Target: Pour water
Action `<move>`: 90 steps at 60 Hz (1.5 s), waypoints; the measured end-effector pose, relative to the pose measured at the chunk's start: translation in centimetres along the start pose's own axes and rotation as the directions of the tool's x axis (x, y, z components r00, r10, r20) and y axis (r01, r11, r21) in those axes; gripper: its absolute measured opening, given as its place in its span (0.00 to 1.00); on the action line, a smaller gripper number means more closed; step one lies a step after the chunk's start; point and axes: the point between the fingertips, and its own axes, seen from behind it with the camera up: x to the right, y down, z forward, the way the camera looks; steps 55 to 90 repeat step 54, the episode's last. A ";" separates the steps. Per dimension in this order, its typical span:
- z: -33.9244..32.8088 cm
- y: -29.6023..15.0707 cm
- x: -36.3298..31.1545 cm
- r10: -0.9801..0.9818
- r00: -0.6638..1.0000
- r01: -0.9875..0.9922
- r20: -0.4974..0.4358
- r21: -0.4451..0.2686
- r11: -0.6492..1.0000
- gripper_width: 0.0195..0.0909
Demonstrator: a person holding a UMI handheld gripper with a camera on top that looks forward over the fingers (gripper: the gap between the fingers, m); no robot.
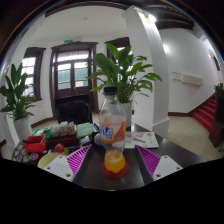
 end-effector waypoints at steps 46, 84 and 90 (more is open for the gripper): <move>-25.0 -3.0 -9.9 -0.089 0.955 0.088 0.281 0.016 0.996 0.89; -26.4 -3.6 -10.7 -0.102 0.946 0.097 0.307 0.030 0.995 0.89; -26.4 -3.6 -10.7 -0.102 0.946 0.097 0.307 0.030 0.995 0.89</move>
